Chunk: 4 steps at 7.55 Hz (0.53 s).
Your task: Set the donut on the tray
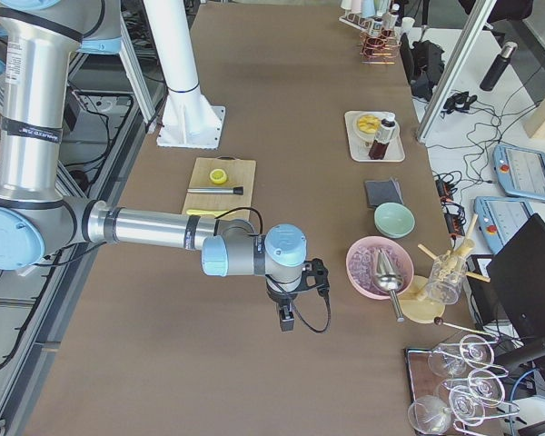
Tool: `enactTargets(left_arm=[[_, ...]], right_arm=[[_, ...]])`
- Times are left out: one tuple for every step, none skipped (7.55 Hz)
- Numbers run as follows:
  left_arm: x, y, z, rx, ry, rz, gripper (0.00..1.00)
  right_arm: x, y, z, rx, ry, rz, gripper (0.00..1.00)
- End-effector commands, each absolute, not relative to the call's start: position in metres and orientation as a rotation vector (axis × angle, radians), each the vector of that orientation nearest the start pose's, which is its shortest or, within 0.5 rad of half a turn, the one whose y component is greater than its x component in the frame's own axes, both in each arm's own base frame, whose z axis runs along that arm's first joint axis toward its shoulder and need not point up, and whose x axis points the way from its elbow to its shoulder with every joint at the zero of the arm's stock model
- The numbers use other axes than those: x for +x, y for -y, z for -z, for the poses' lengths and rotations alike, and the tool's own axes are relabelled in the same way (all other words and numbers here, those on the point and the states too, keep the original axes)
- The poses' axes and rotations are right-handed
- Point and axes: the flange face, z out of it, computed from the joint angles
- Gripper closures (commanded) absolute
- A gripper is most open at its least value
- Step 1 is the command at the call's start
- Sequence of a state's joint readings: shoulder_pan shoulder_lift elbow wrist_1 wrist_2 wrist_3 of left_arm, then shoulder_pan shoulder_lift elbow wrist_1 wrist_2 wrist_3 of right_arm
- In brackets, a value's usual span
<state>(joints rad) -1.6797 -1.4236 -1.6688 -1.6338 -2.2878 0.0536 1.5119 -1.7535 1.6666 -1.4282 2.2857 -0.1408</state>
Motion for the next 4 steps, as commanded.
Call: enactTargets(left_arm=[[-0.1142, 0.42, -0.6766, 0.07, -0.713, 0.048, 0.02], [-0.1142, 0.42, -0.6766, 0.07, -0.713, 0.048, 0.02], [-0.1142, 0.4202, -0.6759, 0.071, -0.713, 0.048, 0.02], [-0.1142, 0.4202, -0.6759, 0.071, -0.713, 0.048, 0.02]], right_arm=[[0.0436, 0.4179, -0.6843, 0.083, 0.715, 0.212, 0.0], [0.0438, 0.4142, -0.6859, 0.079, 0.715, 0.21, 0.0], [0.0438, 0.4142, -0.686, 0.078, 0.715, 0.209, 0.0], [0.0438, 0.4144, -0.6852, 0.08, 0.715, 0.209, 0.0]])
